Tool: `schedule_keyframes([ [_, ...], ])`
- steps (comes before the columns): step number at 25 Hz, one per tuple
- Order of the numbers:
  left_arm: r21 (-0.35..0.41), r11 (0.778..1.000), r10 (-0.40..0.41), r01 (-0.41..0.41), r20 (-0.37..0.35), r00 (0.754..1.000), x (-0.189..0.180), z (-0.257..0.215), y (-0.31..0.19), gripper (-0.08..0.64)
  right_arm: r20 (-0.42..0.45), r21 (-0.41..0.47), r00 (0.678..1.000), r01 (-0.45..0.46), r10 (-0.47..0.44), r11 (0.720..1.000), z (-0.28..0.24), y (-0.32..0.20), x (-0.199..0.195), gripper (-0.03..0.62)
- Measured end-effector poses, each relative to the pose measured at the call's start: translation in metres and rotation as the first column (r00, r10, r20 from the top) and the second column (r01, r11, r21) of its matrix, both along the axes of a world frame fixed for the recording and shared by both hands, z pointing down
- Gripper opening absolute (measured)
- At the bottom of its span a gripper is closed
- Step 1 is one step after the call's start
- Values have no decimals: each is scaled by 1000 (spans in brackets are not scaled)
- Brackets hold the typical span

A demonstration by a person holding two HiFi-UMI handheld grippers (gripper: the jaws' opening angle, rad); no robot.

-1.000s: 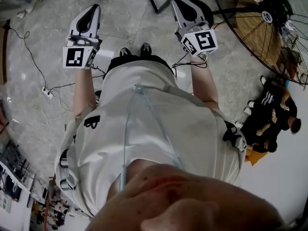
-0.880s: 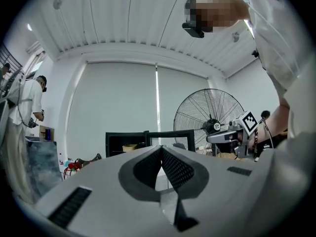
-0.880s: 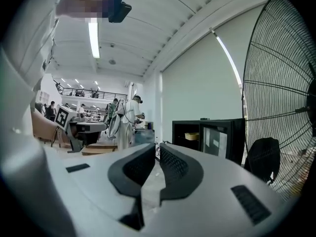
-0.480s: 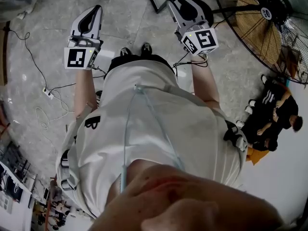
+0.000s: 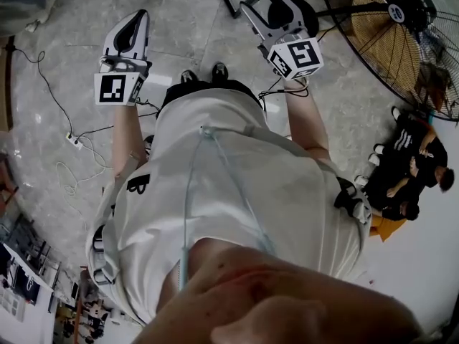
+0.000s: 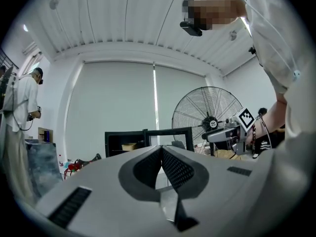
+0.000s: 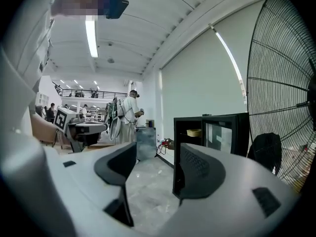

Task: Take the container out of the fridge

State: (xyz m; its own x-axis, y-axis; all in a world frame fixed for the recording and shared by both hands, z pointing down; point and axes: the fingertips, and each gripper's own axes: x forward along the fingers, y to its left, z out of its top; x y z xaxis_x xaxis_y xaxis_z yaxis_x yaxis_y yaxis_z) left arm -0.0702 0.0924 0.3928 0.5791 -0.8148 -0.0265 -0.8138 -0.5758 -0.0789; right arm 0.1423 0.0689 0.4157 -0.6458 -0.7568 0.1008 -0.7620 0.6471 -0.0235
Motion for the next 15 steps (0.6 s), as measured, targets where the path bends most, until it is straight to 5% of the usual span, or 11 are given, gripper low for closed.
schedule_keyframes([
  [15, 26, 999, 18, -18, 16, 1000, -20, -4, -4, 9, 46, -36, 998, -39, 41, 999, 3, 4, -4, 272],
])
